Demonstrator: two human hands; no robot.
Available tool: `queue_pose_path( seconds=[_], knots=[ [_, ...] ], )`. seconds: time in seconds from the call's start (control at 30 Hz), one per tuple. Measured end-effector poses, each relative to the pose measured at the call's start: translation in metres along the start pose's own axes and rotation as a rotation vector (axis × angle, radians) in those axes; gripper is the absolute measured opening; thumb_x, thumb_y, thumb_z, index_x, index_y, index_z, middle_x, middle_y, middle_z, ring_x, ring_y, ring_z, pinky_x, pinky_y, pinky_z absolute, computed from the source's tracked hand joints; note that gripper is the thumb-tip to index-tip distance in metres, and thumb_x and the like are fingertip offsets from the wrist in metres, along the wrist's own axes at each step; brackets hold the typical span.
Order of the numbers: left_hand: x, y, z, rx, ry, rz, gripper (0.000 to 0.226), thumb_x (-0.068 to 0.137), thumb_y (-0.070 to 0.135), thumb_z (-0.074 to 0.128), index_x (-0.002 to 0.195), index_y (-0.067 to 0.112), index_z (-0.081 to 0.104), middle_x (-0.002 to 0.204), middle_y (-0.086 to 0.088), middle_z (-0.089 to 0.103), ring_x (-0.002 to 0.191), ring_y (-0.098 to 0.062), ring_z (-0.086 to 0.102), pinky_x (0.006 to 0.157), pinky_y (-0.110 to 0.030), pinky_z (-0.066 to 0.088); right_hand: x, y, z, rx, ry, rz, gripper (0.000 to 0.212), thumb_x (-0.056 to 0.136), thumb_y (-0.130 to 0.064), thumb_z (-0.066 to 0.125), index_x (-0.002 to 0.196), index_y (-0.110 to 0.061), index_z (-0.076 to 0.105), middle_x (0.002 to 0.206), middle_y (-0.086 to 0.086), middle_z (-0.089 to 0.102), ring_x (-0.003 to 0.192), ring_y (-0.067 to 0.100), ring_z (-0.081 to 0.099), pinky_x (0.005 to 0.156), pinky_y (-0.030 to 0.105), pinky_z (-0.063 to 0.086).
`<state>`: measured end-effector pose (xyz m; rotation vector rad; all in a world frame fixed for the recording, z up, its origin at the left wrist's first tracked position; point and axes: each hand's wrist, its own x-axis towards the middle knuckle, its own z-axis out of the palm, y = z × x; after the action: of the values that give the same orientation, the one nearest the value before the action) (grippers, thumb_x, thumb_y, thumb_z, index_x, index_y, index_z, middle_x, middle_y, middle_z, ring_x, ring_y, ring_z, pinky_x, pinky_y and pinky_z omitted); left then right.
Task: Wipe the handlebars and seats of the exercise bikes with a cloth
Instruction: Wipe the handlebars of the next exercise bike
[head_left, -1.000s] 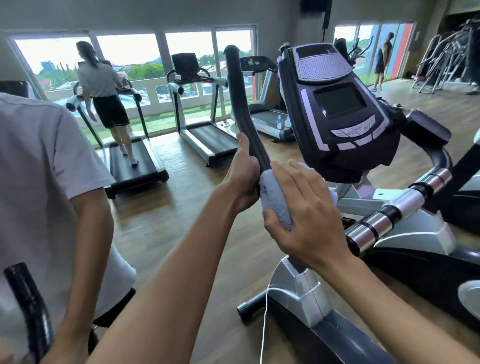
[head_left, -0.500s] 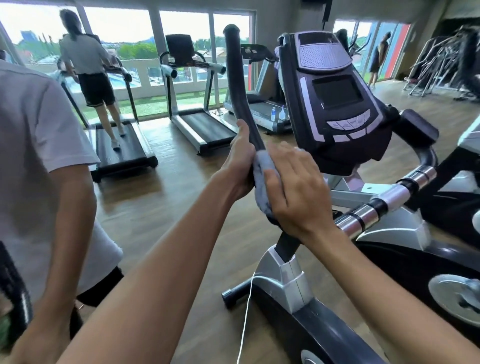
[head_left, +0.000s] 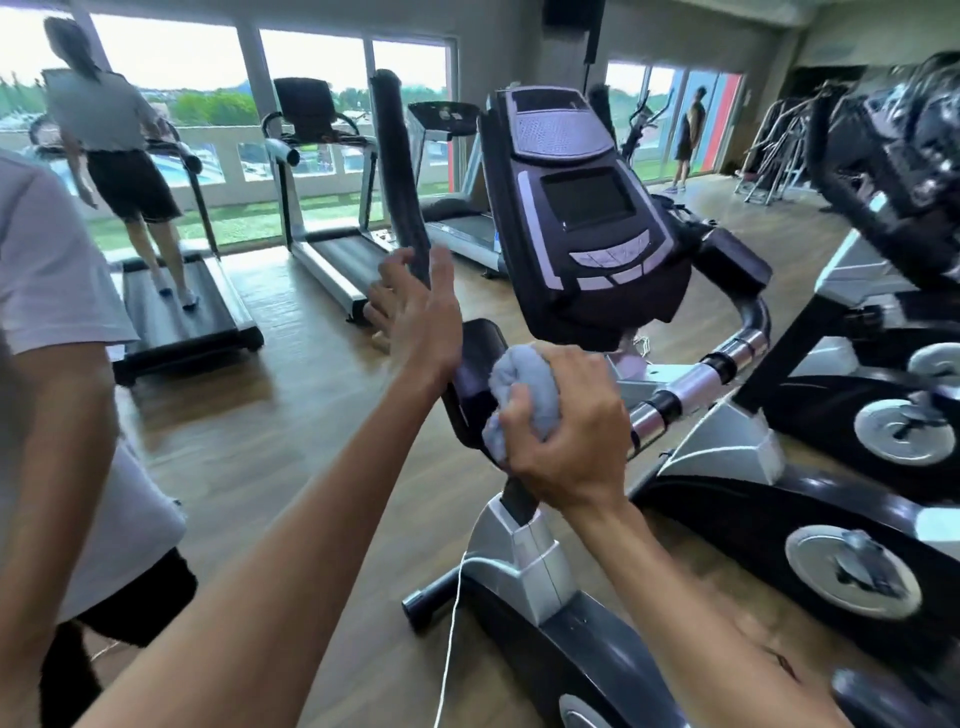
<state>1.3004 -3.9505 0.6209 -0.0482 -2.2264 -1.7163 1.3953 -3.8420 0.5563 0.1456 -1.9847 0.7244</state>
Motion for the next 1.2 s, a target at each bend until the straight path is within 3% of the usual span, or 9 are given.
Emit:
queue_pose_path(
  seconds=[0.1, 0.17, 0.27, 0.4, 0.6, 0.8, 0.9, 1.07, 1.2],
  knots=[
    [-0.018, 0.010, 0.005, 0.143, 0.035, 0.348, 0.031, 0.099, 0.040, 0.052, 0.125, 0.023, 0.050, 0.127, 0.004, 0.027, 0.134, -0.023, 0.031, 0.117, -0.046, 0.026, 0.009, 0.024, -0.032, 0.524, 0.245, 0.433, 0.022, 0.091, -0.034, 0.046, 0.074, -0.033, 0.060, 0.072, -0.014, 0.056, 0.073, 0.012, 0.052, 0.074, 0.034, 0.042],
    [-0.022, 0.008, 0.010, 0.291, -0.024, 0.490, 0.025, 0.095, 0.039, 0.057, 0.115, 0.024, 0.058, 0.127, 0.001, 0.030, 0.132, -0.022, 0.033, 0.112, -0.036, 0.023, 0.004, 0.056, -0.056, 0.510, 0.283, 0.485, 0.028, 0.093, -0.033, 0.044, 0.072, -0.037, 0.062, 0.070, -0.018, 0.056, 0.070, 0.009, 0.051, 0.073, 0.036, 0.041],
    [-0.027, 0.001, 0.028, 0.610, -0.101, 0.550, 0.030, 0.098, 0.046, 0.053, 0.116, 0.023, 0.058, 0.135, -0.006, 0.035, 0.134, -0.026, 0.032, 0.111, -0.037, 0.021, -0.016, 0.076, -0.056, 0.044, -0.034, 0.232, 0.033, 0.091, -0.039, 0.042, 0.101, -0.024, 0.070, 0.088, -0.005, 0.067, 0.082, 0.020, 0.060, 0.077, 0.039, 0.048],
    [-0.028, -0.002, 0.041, 0.901, -0.159, 0.582, 0.049, 0.099, 0.058, 0.034, 0.102, 0.021, 0.065, 0.126, -0.008, 0.051, 0.124, -0.029, 0.041, 0.107, -0.046, 0.029, -0.021, 0.077, -0.036, -0.185, -0.338, -0.137, 0.034, 0.083, -0.035, 0.050, 0.098, -0.013, 0.070, 0.090, 0.004, 0.068, 0.087, 0.029, 0.059, 0.085, 0.042, 0.048],
    [-0.039, -0.004, 0.034, 0.623, -0.084, 0.656, 0.041, 0.096, 0.051, 0.046, 0.077, 0.023, 0.070, 0.087, 0.006, 0.059, 0.093, -0.016, 0.048, 0.099, -0.031, 0.027, 0.013, 0.106, -0.052, -0.302, -0.363, 0.097, 0.043, 0.080, -0.045, 0.042, 0.091, -0.015, 0.070, 0.088, 0.004, 0.069, 0.088, 0.032, 0.061, 0.074, 0.040, 0.050],
    [-0.043, 0.000, 0.031, 0.412, -0.074, 0.628, 0.045, 0.094, 0.047, 0.050, 0.061, 0.019, 0.060, 0.060, 0.012, 0.049, 0.074, -0.014, 0.049, 0.095, -0.038, 0.039, 0.001, 0.076, -0.045, -0.227, -0.514, -0.099, 0.042, 0.077, -0.047, 0.044, 0.089, -0.018, 0.072, 0.083, 0.004, 0.070, 0.081, 0.032, 0.064, 0.068, 0.040, 0.052],
    [-0.045, 0.000, 0.027, 0.355, -0.089, 0.587, 0.053, 0.092, 0.051, 0.046, 0.061, 0.013, 0.066, 0.056, 0.002, 0.055, 0.067, -0.019, 0.055, 0.090, -0.044, 0.047, 0.025, 0.096, -0.045, -0.346, -0.556, 0.048, 0.050, 0.076, -0.056, 0.033, 0.085, -0.021, 0.068, 0.085, 0.002, 0.070, 0.088, 0.030, 0.063, 0.074, 0.041, 0.051],
    [-0.046, 0.003, 0.026, 0.387, -0.128, 0.606, 0.051, 0.090, 0.051, 0.048, 0.061, 0.013, 0.068, 0.052, 0.003, 0.055, 0.066, -0.019, 0.055, 0.090, -0.048, 0.047, 0.006, 0.055, -0.033, -0.340, -0.588, -0.166, 0.043, 0.082, -0.048, 0.035, 0.081, -0.020, 0.068, 0.082, 0.006, 0.068, 0.079, 0.029, 0.062, 0.060, 0.033, 0.033],
    [-0.048, -0.001, 0.023, 0.391, -0.148, 0.593, 0.047, 0.092, 0.044, 0.051, 0.059, 0.015, 0.067, 0.057, 0.003, 0.058, 0.070, -0.018, 0.054, 0.091, -0.049, 0.046, 0.034, 0.101, -0.049, -0.381, -0.589, 0.074, 0.053, 0.078, -0.050, 0.027, 0.087, -0.020, 0.069, 0.087, 0.004, 0.071, 0.089, 0.031, 0.064, 0.072, 0.039, 0.049]
  ],
)
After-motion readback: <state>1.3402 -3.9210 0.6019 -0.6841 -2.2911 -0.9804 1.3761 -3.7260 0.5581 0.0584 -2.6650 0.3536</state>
